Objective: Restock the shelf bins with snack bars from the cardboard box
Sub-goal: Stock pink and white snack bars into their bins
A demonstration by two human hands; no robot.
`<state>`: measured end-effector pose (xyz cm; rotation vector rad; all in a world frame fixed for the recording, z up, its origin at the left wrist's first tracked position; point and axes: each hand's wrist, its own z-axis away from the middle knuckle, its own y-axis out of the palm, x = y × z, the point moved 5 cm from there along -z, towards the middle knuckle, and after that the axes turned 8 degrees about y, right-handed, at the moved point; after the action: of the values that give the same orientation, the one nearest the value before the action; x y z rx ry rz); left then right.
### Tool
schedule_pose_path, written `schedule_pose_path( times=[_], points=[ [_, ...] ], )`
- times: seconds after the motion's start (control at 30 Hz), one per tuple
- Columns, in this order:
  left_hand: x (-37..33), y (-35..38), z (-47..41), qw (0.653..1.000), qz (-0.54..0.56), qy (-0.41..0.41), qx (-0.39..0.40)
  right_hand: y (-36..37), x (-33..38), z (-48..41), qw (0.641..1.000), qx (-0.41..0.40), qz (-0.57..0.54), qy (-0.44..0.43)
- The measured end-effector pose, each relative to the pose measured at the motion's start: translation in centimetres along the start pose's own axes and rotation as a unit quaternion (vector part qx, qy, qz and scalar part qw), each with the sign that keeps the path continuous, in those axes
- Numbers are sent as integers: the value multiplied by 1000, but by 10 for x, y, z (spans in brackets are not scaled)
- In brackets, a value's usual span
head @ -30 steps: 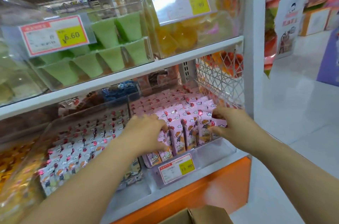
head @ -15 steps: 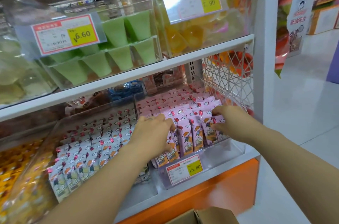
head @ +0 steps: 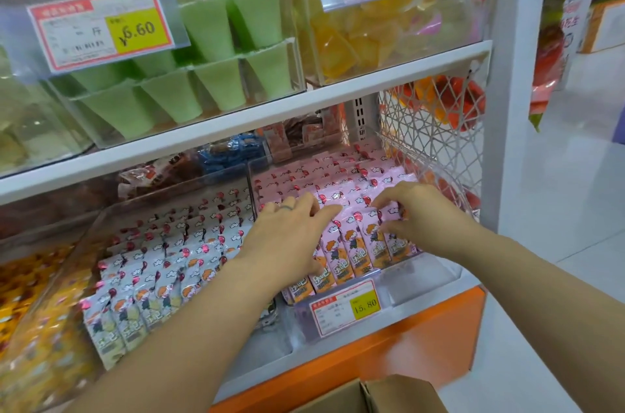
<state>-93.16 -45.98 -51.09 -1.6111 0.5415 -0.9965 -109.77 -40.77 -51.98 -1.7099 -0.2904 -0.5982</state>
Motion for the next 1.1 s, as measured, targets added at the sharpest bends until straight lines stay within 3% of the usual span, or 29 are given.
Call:
schedule_pose_path(
  times=[0.17,0.43,0.7,0.87,1.1],
  points=[
    [-2,-1,0,1000,5,2,5,0,-3,0,999,-11,-34,7],
    [-2,-5,2,1000,21,-7,11,2,-3,4,999,-1,21,31],
    [-1,-17,16,996,76,-23,-41,-3,-9,12,999,-25,6,42],
    [-6,-16,21,995,86,-24,-50,2,-3,10,1000,-3,20,8],
    [-9,-10,23,997,75,-26,-24,3,-11,10,998,38,28,38]
  ],
)
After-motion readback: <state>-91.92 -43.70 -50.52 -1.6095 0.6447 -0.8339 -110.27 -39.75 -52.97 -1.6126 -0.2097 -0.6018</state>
